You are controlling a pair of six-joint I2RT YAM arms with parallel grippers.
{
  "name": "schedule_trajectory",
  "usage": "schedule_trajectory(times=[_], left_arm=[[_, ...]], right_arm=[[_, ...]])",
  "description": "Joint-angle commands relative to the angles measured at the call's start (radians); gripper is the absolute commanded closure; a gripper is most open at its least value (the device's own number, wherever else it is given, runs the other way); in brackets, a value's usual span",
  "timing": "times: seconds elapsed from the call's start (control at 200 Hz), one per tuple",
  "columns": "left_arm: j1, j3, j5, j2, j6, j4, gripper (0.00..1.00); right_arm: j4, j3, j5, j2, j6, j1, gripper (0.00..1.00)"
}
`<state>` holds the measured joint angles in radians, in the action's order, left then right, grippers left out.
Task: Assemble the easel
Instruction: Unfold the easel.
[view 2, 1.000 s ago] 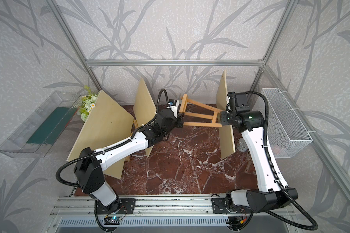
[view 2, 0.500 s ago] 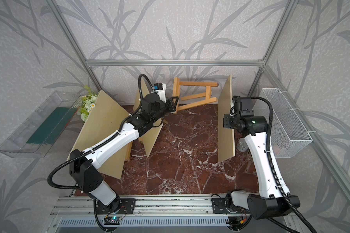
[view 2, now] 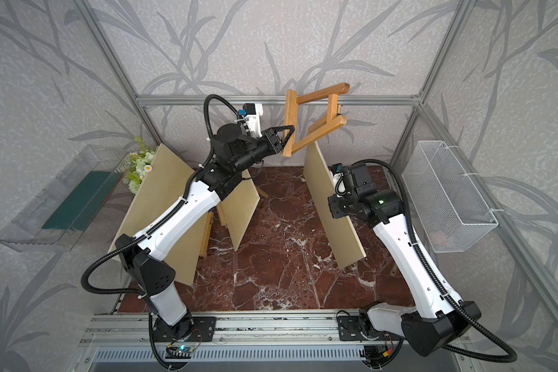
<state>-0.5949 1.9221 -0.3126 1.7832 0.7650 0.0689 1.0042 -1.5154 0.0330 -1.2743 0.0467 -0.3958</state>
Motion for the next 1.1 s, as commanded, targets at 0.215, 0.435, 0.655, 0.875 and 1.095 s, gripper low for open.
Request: schedule_trajectory(times=[0.215,0.435,0.655,0.875,1.095], left_arm=[[0.006,-0.023,-0.011,-0.001,0.069,0.072,1.00],[0.007,-0.202,0.054,-0.098,0.027,0.071,1.00],[0.080,-0.392,0.109,-0.210,0.083,0.146,1.00],[0.146,-0.433,0.104,-0.250,0.116,0.191,1.00],[0.171,-0.426,0.104,-0.232,0.136,0.224,1.00]], right_arm=[[-0.220,-0.057,-0.038,0.042,0.014,-0.054,1.00],[-0.206,-0.107,0.076,0.033,0.005,-0.031,1.00],[-0.169,-0.121,0.076,0.033,0.031,0.078,1.00],[-0.139,-0.135,0.107,0.012,0.052,0.131,1.00],[-0.069,-0.147,0.163,-0.014,0.097,0.228,1.00]])
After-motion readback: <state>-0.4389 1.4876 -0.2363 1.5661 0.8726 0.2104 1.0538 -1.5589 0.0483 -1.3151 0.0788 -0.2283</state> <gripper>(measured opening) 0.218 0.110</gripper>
